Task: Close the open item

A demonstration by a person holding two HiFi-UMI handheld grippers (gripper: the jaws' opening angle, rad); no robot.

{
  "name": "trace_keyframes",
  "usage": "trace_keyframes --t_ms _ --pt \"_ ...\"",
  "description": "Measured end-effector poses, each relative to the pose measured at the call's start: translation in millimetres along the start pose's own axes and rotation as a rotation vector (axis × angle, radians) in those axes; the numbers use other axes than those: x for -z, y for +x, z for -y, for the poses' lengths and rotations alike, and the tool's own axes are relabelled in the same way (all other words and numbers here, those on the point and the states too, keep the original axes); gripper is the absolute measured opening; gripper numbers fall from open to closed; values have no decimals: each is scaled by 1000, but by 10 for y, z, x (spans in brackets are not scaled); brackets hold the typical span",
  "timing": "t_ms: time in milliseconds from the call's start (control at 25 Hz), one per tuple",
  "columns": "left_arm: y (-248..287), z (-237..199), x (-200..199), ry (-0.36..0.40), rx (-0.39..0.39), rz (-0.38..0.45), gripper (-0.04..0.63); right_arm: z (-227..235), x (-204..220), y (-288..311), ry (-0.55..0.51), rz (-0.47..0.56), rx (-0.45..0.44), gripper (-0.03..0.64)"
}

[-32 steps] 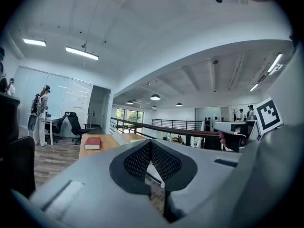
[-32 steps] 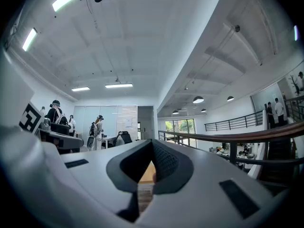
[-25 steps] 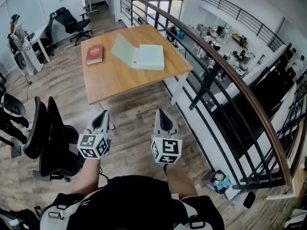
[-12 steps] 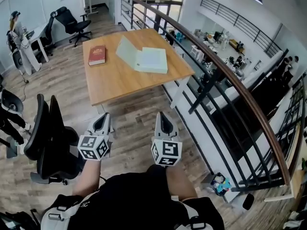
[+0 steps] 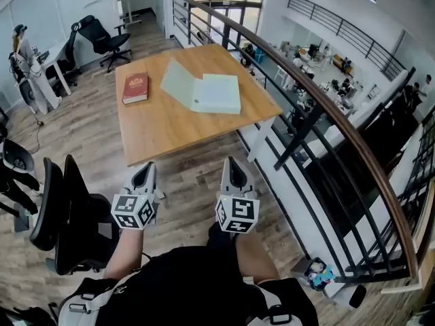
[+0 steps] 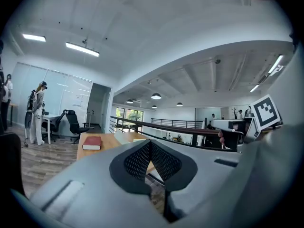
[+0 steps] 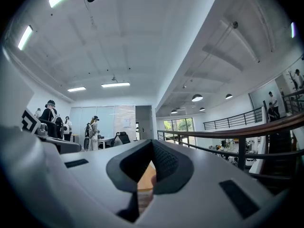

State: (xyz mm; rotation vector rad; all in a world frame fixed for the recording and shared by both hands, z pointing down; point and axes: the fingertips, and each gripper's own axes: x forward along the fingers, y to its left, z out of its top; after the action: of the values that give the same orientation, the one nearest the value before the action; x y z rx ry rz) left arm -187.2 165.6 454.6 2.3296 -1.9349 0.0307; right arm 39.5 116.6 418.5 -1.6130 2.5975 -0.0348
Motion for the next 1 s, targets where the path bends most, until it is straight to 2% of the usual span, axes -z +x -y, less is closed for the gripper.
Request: trace_keyframes --t_ms 200,360,680,1000 --pt "676 -58 -39 5 -26 -29 2 375 62 653 14 -11 -25 5" --pt "1315 -78 -28 -22 -37 -61 2 739 188 1213 18 -52 -50 5" --pt "2567 -3 -160 -8 -55 -97 2 1581 232 2198 39 -97 -65 5" --pt "3157 -76 -106 29 -92 -152 2 2032 358 2822 73 -133 -66 5"
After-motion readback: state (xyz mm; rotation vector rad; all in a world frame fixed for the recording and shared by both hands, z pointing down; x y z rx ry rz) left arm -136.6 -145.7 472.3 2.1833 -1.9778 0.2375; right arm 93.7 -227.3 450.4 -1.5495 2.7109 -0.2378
